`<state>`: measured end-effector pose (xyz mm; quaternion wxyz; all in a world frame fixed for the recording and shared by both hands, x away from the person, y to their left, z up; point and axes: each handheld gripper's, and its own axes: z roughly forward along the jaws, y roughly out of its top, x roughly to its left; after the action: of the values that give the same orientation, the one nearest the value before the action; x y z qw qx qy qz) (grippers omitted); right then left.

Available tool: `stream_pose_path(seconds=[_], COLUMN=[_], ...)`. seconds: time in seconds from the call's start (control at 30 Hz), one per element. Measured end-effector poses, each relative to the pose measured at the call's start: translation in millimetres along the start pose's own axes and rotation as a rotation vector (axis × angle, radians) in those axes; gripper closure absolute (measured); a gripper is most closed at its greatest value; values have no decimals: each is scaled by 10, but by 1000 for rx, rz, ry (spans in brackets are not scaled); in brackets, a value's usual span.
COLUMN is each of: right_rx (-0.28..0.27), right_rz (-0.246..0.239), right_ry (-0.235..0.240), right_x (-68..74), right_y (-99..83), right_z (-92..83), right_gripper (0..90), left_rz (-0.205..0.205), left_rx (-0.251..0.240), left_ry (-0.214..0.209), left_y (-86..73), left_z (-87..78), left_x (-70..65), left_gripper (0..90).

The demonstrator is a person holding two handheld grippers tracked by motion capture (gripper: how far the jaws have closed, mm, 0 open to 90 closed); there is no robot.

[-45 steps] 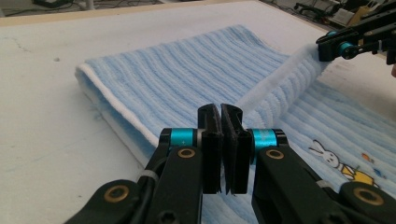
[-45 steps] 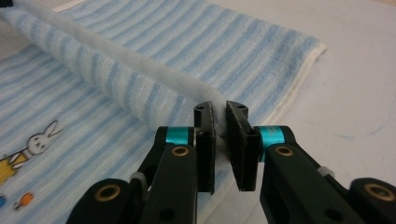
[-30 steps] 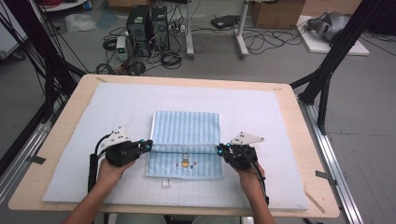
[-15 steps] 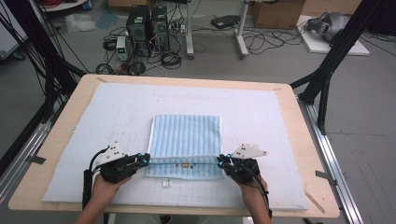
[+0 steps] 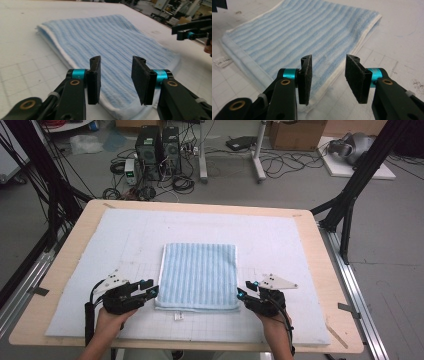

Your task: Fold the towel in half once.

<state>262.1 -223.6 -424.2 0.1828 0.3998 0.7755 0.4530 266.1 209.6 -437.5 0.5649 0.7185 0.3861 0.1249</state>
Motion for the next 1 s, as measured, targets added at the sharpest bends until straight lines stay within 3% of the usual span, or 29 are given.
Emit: stream_pose_path(seconds=[0.13,0.23,0.33,0.43,0.53,0.63,0.7,1.0], right_rx=[45,89,118,167,181,182,182,126], right_rz=[-34,-62,-68,-77,-79,-107,-107,-87], right_ry=[13,48,73,77,83,79,77,90], right_x=[56,119,143,163,179,198,203,167], right_y=[-6,-7,-34,-68,-75,-70,-66,8], right_z=[112,184,246,304,325,328,320,148], right_gripper=[592,626,657,706,795,860,877,896], left_rz=[-1,4,-19,-17,16,66,76,7], left_rx=[64,126,168,181,210,229,226,141], left_ry=[62,77,70,59,66,75,71,-21], left_y=[-14,-58,-88,-90,-90,-91,-91,9], left_z=[49,111,159,173,202,225,228,86], left_x=[9,5,12,-9,-45,-100,-116,-151], left_gripper=[578,580,585,596,670,878,886,891])
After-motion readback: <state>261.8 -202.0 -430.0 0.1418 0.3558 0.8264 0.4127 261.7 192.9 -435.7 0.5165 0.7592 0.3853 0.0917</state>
